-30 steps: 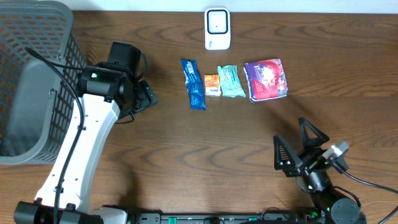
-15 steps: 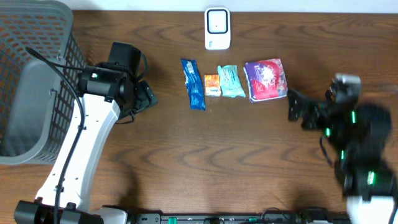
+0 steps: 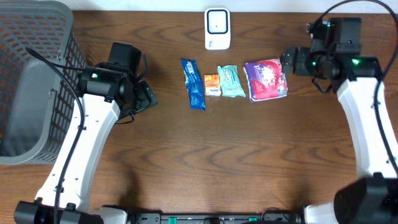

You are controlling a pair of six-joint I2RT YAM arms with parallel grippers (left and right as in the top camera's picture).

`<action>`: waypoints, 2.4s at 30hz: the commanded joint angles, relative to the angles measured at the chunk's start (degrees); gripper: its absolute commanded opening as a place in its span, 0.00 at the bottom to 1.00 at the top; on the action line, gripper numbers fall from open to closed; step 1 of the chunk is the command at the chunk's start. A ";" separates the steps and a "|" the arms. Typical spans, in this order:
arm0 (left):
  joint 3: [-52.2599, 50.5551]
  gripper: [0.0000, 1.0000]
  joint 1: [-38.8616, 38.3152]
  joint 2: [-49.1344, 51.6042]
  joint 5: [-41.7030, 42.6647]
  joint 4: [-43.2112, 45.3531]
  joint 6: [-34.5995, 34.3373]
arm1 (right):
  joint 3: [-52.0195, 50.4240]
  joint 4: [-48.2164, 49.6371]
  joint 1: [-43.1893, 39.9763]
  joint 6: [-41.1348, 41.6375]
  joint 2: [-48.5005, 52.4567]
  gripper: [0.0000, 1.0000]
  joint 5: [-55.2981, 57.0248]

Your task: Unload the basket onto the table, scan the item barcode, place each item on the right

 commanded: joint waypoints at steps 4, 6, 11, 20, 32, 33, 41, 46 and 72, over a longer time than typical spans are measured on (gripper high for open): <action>-0.07 0.98 0.24 0.11 -0.37 -0.22 -0.28 | 1.44 5.64 -0.37 -0.79 11.82 0.96 -6.03; -0.07 0.98 0.24 0.11 -0.37 -0.22 -0.26 | 1.44 6.16 -0.63 -2.49 15.34 0.83 -6.25; -0.07 0.98 0.24 0.11 -0.37 -0.22 -0.28 | 1.44 6.64 -2.01 -7.39 22.93 0.69 -9.81; -0.07 0.98 0.24 0.11 -0.37 -0.22 -0.26 | 1.44 2.78 -2.86 -9.75 29.18 0.19 -11.37; -0.07 0.98 0.24 0.11 -0.37 -0.22 -0.28 | 3.52 1.09 -2.51 -8.37 17.59 0.01 -10.25; -0.07 0.98 0.24 0.11 -0.37 -0.22 -0.28 | 3.52 1.07 -2.27 -8.37 16.13 0.01 -8.74; -0.07 0.98 0.24 0.11 -0.37 -0.22 -0.28 | 3.50 -0.74 5.14 -5.46 8.44 0.01 24.81; -0.07 0.98 0.24 0.11 -0.35 -0.22 -0.26 | 3.43 -2.03 14.10 0.28 9.31 0.01 58.88; -0.07 0.98 0.24 0.11 -0.37 -0.22 -0.28 | 8.11 -6.29 31.47 5.35 28.50 0.66 48.92</action>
